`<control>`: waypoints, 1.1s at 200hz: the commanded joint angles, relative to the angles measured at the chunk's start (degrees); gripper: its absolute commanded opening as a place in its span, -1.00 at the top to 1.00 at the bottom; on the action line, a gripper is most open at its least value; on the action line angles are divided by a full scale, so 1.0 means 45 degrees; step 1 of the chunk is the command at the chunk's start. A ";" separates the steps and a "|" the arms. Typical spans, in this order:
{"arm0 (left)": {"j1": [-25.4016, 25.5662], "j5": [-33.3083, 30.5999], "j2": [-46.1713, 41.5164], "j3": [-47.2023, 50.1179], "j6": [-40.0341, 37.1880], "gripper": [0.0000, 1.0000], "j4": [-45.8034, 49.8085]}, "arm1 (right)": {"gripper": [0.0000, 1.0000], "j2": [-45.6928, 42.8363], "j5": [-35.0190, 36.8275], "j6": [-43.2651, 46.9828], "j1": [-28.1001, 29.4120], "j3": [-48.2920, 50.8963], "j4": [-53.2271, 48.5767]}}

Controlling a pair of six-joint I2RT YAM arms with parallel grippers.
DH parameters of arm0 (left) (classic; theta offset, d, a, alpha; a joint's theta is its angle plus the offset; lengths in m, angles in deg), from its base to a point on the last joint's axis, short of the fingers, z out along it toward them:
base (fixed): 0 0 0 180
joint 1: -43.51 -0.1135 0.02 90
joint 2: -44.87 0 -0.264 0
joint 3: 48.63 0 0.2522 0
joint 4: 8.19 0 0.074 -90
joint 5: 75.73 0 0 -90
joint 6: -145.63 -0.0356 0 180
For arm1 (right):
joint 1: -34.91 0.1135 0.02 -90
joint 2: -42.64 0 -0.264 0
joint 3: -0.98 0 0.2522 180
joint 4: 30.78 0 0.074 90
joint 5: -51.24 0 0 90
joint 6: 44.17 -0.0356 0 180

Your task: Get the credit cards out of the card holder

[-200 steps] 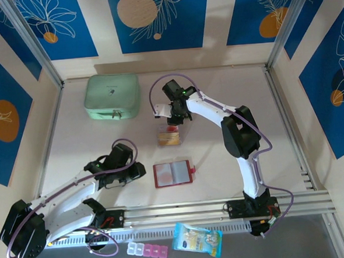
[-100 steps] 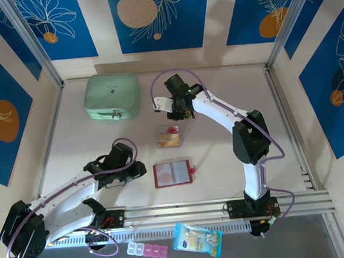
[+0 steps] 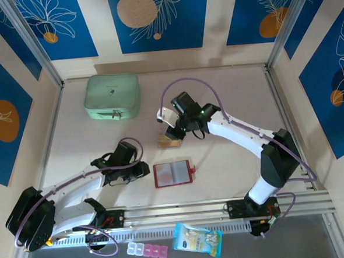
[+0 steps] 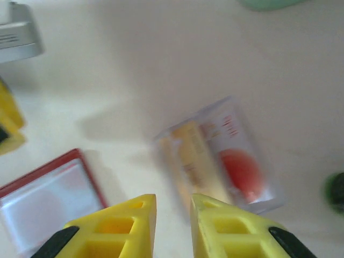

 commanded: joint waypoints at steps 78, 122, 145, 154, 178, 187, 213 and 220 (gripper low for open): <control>-0.0160 0.1508 0.1111 -0.0098 -0.0179 0.49 -0.2395 | 0.54 -0.2703 -0.0977 -1.0380 0.1274 0.5751 0.4308; -0.0101 0.2411 0.1588 -0.0018 -0.0148 0.54 -0.3100 | 0.54 -0.2752 -0.1093 -1.3001 0.1465 0.6615 0.4651; -0.0027 0.2546 0.1443 0.0297 0.0034 0.58 -0.3379 | 0.54 -0.2260 -0.1497 -1.3631 0.1531 0.6584 0.4489; 0.0017 0.2501 0.1336 0.0405 0.0088 0.60 -0.3398 | 0.55 -0.2007 -0.1627 -1.3770 0.1597 0.6540 0.4499; 0.0094 0.2497 0.1250 0.0546 0.0073 0.66 -0.3219 | 0.53 -0.1412 -0.1955 -1.3992 0.1886 0.6436 0.4938; 0.0144 0.2491 0.1269 0.0560 0.0045 0.68 -0.3067 | 0.52 -0.1171 -0.2094 -1.3969 0.1983 0.6321 0.4998; 0.0308 0.2402 0.1268 0.0683 0.0121 0.73 -0.3033 | 0.49 -0.0604 -0.2144 -1.4020 0.2266 0.6026 0.5095; 0.0365 0.2398 0.1294 0.0688 0.0146 0.73 -0.3061 | 0.48 -0.0460 -0.2224 -1.4090 0.2309 0.5994 0.5183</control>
